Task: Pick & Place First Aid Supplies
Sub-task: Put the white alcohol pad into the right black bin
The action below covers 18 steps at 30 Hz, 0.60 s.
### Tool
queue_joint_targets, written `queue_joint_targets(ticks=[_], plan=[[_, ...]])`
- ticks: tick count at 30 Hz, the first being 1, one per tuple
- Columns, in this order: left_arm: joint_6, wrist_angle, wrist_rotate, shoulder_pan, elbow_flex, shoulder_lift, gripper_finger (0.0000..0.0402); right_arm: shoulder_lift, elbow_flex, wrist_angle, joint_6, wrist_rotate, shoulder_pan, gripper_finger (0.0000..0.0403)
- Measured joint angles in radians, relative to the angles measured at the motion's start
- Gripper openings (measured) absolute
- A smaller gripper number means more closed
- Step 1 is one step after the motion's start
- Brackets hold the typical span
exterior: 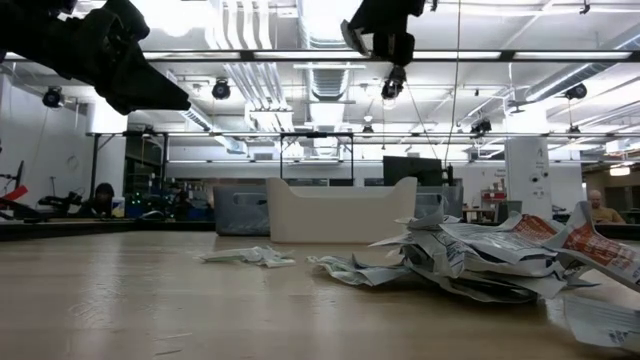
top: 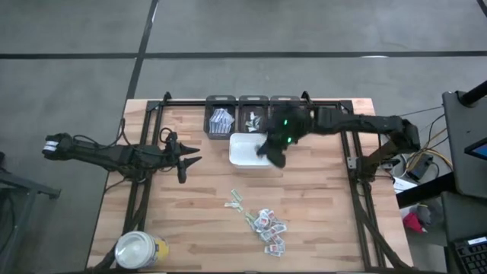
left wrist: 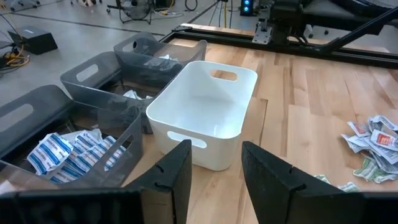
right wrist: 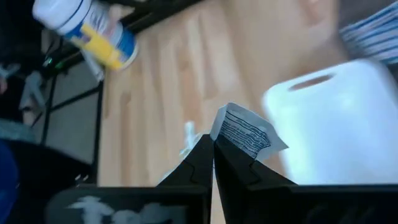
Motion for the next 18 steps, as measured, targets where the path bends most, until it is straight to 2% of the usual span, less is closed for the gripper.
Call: queue_joint_targets(ticks=[4,12,18], plan=[[0.0,-0.001,0.0,0.0,0.0,0.0,0.0136,-0.019,-0.002,0.001,-0.065,-0.061,-0.119,0.0008],[0.0,0.0,0.0,0.0,0.0,0.0,0.0136,-0.012,-0.058,0.046,-0.138,-0.255,-0.373,0.0008],[0.0,-0.001,0.0,0.0,0.0,0.0,0.0136,-0.012,-0.221,0.265,-0.1,-0.48,-0.547,0.0008]])
